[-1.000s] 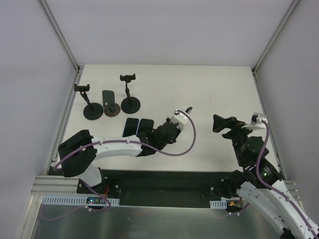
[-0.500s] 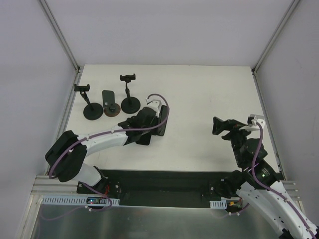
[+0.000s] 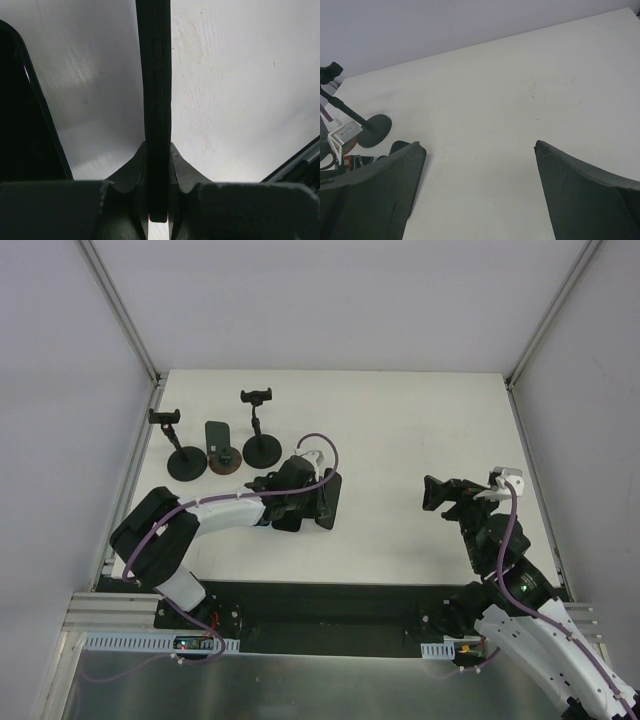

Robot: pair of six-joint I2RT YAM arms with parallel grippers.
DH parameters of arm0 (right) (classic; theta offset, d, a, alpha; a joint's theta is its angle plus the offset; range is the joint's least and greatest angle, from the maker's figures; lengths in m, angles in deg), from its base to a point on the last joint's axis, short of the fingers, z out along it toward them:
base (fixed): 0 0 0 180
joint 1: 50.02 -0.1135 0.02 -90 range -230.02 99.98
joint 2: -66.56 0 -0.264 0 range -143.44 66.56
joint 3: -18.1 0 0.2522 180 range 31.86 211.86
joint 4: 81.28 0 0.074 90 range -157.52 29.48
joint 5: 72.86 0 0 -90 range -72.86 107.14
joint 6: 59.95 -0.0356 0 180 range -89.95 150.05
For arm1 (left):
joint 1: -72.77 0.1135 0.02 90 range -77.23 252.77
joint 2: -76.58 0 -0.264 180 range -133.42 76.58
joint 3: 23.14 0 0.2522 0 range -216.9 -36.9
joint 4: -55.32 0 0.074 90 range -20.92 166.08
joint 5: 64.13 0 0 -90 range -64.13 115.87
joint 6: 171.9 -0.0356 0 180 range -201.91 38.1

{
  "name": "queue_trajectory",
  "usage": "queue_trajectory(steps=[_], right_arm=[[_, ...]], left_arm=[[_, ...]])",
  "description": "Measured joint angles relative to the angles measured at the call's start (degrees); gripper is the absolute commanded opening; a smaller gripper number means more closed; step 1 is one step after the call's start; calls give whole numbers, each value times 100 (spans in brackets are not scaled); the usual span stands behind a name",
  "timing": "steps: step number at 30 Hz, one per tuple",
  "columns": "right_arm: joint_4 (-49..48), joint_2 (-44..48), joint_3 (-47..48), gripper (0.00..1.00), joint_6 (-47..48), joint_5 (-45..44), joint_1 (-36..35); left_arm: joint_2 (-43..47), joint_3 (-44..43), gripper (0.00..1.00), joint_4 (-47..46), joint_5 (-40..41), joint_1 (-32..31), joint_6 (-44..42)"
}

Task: Remove the phone from the phone stand

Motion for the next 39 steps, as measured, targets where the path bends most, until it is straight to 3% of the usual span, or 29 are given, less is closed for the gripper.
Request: queue_trajectory(steps=[3,7,14,25,39], right_arm=[[0,-55,0,96,4,7,2],[-2,-66,0,96,22,7,2],[-24,-138,0,96,48,15,4],[-37,-247,2,96,61,144,7],[-39,-411,2,96,63,260,44]], left_arm=[[-44,9,15,-11,-111,39,177],[-44,66,35,-39,-146,57,304],[-44,66,55,-61,-179,114,326],[-44,-136,76,396,63,116,-20],[-42,-474,92,868,514,-92,-463]])
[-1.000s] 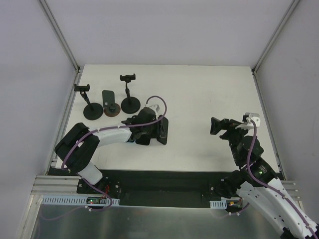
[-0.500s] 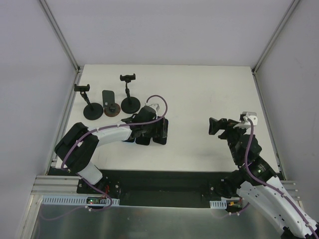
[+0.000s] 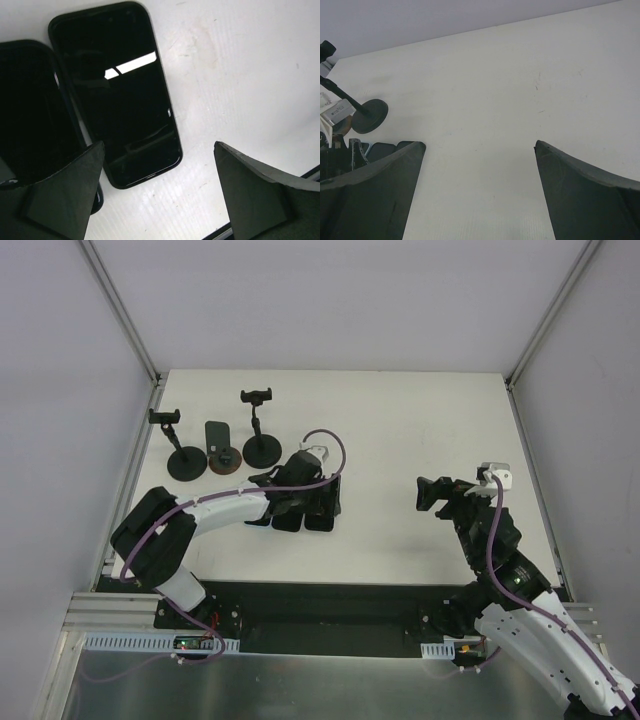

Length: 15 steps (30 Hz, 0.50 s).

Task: Remove the phone from the phone stand

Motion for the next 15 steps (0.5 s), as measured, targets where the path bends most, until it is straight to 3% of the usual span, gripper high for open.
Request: queue_trajectory(steps=[3,9,15], right_arm=[[0,0,0,96,0,7,0],[0,-2,0,96,2,9,0],[0,-13,0,96,22,35,15]], left_arm=[[0,-155,99,2,66,-116,-107],[-37,-527,99,103,413,-214,-466],[-667,-1526,99,103,726,-212,-1088]])
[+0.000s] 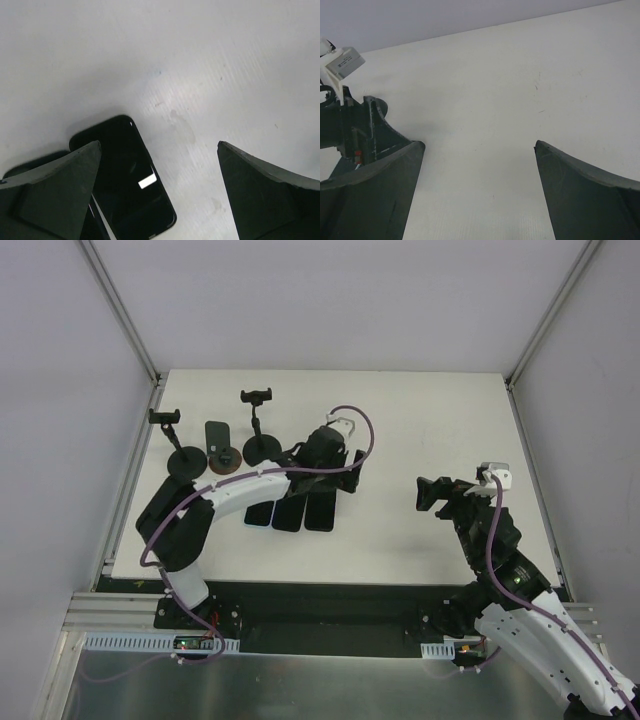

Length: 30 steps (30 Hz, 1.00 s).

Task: Remove the phone from the phone stand

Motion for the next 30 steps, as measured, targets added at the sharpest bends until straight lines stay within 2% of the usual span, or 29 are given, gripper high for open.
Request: queue_trajectory(steps=[7,10,13,15,21,30], right_arm=[[2,0,0,96,31,7,7],[0,-13,0,96,44,20,7],[2,-57,0,96,59,26,7],[2,-83,0,96,61,44,11],[2,-140,0,96,61,114,13],[2,-197,0,96,59,166,17]], left_arm=[[-1040,-997,89,26,260,46,-621],[-1414,-1250,81,74,343,79,-859],[-1711,-1434,79,184,356,83,-1084],[-1810,-1460,74,251,358,105,-1204],[-1978,-1482,72,553,358,114,-1497],[-2028,-1458,55,654,136,116,-1939]])
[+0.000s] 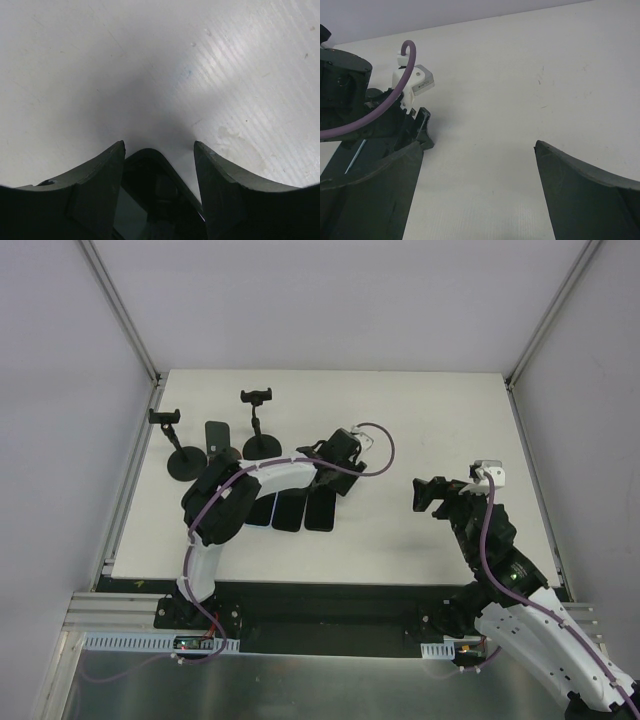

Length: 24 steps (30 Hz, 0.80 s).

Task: Remove the phone from the phone stand

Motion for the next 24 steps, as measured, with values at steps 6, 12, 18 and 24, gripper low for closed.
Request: queue_trajectory(steps=[6,12,18,24], right_arm=[[-2,-81,2,96,0,15,0],[-2,-131,4,96,0,66,0],[-2,-131,4,96,0,94,2],[-2,-122,4,96,0,103,4]], left_arm=[[260,404,50,-111,-280,2,-339],[481,717,50,-186,-566,2,-675],[553,804,54,-184,-704,2,-940],[616,804,74,-46,-658,2,-1080]])
